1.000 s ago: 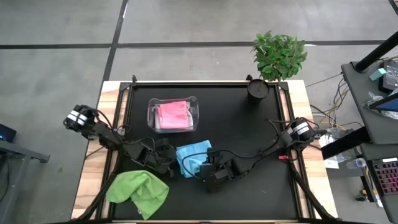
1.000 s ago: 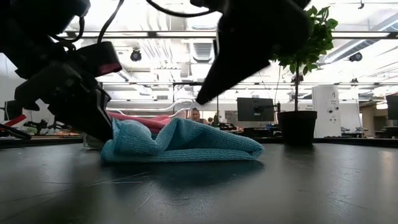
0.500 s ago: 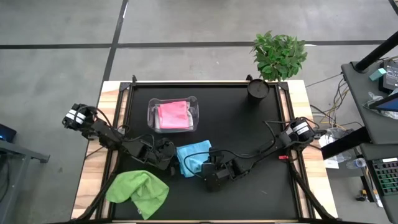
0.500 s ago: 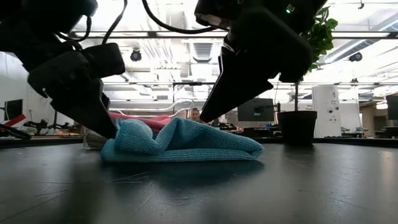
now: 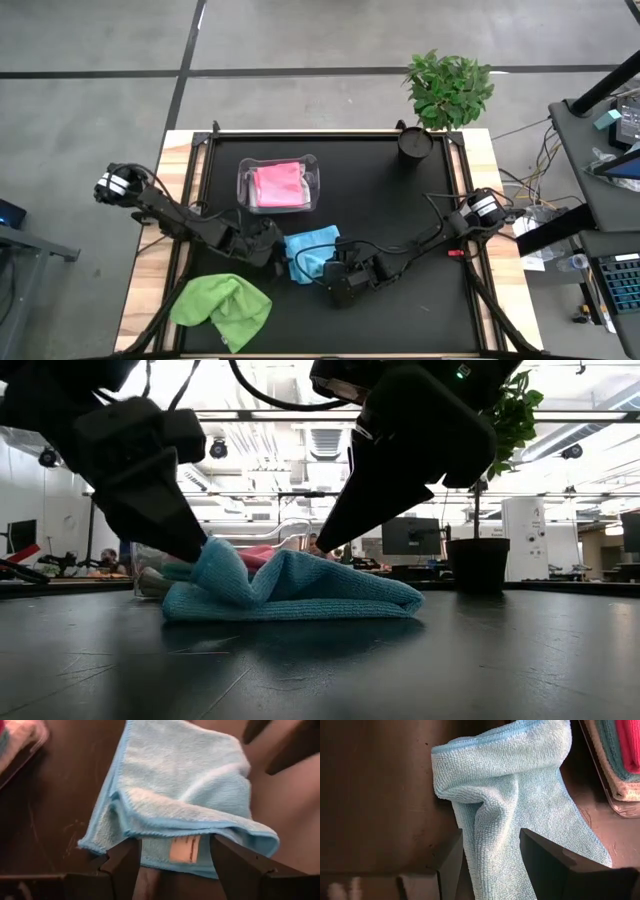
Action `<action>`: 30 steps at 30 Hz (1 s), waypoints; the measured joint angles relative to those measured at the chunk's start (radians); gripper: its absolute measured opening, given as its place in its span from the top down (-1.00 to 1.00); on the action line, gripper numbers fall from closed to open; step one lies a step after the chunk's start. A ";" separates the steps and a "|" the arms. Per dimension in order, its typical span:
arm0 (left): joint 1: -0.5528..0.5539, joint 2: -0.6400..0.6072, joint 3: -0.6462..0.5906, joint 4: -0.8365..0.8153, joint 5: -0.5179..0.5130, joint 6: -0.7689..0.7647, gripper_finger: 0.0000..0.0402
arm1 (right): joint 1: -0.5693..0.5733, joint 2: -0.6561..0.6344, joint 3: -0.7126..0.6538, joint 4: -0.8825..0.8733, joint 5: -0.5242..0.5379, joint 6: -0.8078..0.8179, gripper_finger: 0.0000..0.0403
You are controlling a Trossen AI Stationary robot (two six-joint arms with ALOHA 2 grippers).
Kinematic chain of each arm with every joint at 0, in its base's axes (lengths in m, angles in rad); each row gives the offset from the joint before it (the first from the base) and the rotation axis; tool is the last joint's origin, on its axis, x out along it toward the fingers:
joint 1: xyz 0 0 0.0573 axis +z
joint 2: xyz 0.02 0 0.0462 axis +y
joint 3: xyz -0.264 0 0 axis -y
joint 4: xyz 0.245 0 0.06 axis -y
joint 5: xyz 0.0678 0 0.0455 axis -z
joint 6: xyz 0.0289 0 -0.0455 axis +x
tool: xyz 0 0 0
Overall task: Fold microfiber towels
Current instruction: Fold the blue microfiber cloth
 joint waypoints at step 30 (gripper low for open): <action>0.083 0.015 -0.009 0.000 0.094 -0.226 -0.09 | 0.000 0.001 -0.012 0.003 0.000 -0.028 0.07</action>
